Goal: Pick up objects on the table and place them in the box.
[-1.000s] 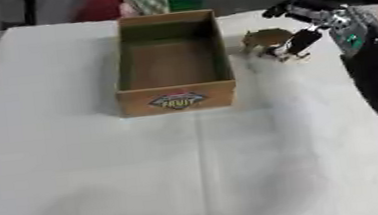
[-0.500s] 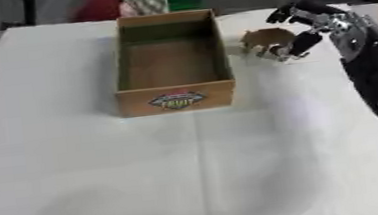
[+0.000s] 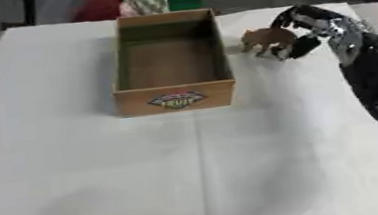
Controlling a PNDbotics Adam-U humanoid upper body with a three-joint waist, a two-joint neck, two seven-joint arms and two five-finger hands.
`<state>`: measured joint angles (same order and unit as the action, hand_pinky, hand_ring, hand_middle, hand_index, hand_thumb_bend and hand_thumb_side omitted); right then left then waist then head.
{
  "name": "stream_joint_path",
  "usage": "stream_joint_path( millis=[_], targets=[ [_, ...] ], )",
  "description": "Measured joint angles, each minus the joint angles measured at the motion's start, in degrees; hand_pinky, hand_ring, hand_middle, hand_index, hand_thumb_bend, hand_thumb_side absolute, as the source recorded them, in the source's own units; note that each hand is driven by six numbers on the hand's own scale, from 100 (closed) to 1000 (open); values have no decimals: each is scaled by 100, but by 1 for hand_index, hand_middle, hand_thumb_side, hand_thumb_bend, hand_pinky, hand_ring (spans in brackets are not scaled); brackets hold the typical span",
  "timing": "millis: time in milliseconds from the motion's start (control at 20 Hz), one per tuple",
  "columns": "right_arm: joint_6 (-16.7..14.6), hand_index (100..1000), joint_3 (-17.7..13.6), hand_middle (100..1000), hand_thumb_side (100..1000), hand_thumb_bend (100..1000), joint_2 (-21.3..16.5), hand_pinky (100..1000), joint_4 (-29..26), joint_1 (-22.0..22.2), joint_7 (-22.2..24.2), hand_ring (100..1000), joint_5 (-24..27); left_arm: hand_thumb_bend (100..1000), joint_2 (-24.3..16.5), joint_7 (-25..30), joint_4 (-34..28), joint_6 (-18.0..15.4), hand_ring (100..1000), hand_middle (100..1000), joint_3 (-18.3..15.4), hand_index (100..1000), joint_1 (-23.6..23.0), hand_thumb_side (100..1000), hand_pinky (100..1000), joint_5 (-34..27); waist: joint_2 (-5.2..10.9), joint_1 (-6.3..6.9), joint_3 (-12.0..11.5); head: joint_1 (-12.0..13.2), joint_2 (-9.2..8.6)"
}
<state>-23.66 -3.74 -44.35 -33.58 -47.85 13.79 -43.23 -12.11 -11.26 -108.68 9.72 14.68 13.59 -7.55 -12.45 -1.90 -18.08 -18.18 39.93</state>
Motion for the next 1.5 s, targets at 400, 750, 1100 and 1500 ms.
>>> stream_joint_path(
  millis=[400,750,1100,1500],
  targets=[
    [14,666,24,600,176,175,57,666,36,4,22,676,-143,208,0,10,0,-7,665,684,0,751,0,661,560,-2,-23,-1,-1,-7,0],
    [13,487,23,432,149,100,72,501,35,42,-80,487,-157,206,0,11,0,-7,667,685,0,753,0,689,561,-7,-27,2,17,-7,0],
    [-23,371,23,317,157,100,73,433,-46,50,-277,392,-50,202,0,10,0,-5,669,687,0,755,0,697,562,-10,-27,6,50,-8,0],
    [-67,363,26,307,156,100,73,425,-521,-5,-106,386,471,198,0,26,0,11,671,689,-1,755,0,699,563,-10,-25,0,90,-8,-4]
  ],
)
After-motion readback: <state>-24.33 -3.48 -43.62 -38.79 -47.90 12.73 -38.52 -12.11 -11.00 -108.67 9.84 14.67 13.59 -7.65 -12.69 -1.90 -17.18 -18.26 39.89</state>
